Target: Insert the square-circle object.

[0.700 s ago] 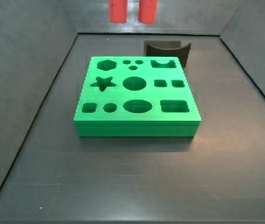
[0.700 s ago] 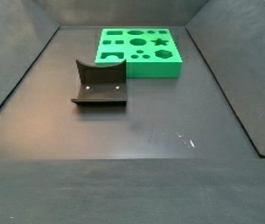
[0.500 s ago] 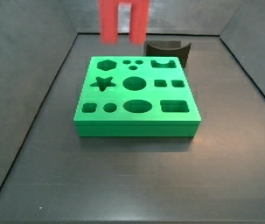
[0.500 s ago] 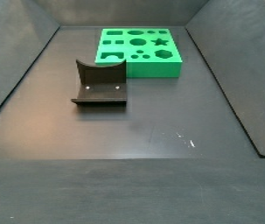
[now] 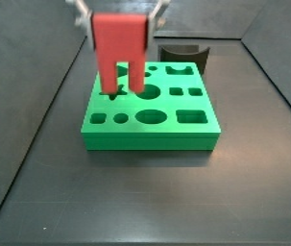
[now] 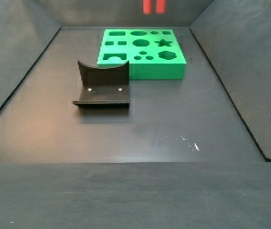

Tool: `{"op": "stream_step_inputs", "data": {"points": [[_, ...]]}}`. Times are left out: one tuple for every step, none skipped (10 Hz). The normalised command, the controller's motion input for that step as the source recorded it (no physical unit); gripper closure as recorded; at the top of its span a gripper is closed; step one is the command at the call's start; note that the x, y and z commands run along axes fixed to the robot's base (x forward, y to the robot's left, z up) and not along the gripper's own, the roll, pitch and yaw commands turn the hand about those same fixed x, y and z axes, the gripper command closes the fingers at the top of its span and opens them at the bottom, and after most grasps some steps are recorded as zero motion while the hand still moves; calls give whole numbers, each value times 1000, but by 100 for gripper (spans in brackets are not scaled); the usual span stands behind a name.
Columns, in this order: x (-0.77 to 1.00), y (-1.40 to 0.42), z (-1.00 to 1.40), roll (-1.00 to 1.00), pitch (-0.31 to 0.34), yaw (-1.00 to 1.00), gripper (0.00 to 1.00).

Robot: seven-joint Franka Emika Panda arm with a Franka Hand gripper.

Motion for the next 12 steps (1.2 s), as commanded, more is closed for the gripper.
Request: {"op": "stream_step_inputs", "data": {"points": [[-357,0,-557,-159,-277,0,100],[-434,0,-466,-164,-333,0,100],[-306,0,-440,-106,-204,0,100],[-151,0,-417,-3,-117,0,100],[0,0,-286,0,-11,0,100],[14,0,-234,53,0,0,100],[171,0,-331,91,10,0,100],[149,0,-309,151,29,0,100],[134,0,-234,189,54,0,100],[194,0,-260,190,60,0,100],[186,0,-303,203,44,0,100],[51,0,-331,261,0,0,100]]}}
